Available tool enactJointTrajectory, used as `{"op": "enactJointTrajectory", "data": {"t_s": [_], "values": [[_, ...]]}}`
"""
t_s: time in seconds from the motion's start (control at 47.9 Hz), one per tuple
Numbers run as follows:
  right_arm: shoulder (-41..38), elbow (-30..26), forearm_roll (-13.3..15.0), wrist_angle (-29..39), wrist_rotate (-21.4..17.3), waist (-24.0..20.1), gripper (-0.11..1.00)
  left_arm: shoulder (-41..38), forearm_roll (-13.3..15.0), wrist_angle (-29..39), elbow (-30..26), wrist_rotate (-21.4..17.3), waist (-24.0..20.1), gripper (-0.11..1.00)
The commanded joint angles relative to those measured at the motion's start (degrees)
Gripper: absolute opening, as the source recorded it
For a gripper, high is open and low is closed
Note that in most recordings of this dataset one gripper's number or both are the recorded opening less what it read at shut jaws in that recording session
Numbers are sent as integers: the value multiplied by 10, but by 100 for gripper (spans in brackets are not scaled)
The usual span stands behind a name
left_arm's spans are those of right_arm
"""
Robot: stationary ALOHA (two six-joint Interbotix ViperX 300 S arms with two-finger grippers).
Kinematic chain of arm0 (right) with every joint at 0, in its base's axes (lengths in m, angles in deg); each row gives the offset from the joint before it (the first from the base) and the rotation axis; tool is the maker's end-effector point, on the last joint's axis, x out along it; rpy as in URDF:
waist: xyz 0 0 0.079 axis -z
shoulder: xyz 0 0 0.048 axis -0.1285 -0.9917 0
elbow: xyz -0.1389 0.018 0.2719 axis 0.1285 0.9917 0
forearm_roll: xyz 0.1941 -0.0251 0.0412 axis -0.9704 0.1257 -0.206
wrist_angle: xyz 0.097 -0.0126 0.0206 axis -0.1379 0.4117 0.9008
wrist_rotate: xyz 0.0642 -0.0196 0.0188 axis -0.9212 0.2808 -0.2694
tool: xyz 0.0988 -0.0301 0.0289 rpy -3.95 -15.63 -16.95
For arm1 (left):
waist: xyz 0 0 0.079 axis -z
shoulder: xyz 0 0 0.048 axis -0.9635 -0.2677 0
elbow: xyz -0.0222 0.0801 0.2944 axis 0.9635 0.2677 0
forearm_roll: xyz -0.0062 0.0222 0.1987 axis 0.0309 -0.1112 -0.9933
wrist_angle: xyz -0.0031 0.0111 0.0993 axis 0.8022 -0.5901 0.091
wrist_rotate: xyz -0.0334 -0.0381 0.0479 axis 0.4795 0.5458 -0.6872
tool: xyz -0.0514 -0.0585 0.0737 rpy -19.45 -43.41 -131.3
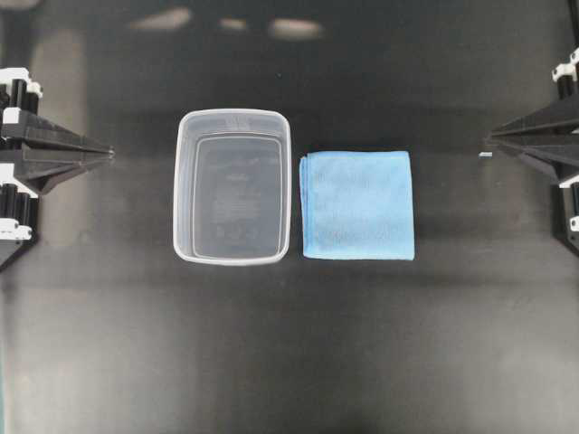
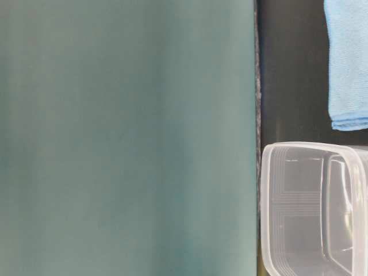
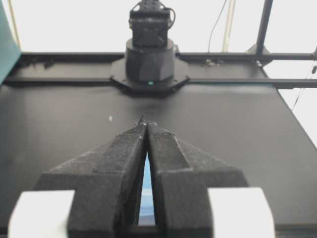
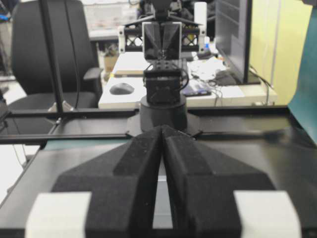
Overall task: Place the blue towel into the container with the left arm.
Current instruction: 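Move the left gripper over the container to above the blue towel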
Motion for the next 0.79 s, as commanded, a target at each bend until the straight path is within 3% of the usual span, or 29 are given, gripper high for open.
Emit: {"op": "enactJointTrajectory", "data": {"t_s": [0.0, 0.063, 0.104, 0.25, 0.647, 0.709, 0.772], "values": [[-4, -8, -1, -5, -4, 2, 1, -25, -25, 32, -26, 7, -1, 6], [-1, -7, -7, -4, -7, 1, 5, -51, -25, 62, -53, 8, -1, 2], [1, -6, -6, -1, -11, 2, 0, -66, -25, 74, -69, 7, -1, 1], [11, -6, -7, 25, -17, 6, 0, -122, -25, 118, -137, 4, -1, 1], [55, -6, -8, 188, -18, 18, 0, -292, -25, 279, -308, -4, -1, 1], [66, -3, -8, 197, -19, 24, 3, -320, -25, 291, -332, -4, -1, 1], [73, 0, -9, 200, -25, 29, 13, -349, -25, 311, -363, -4, 0, 1]]}}
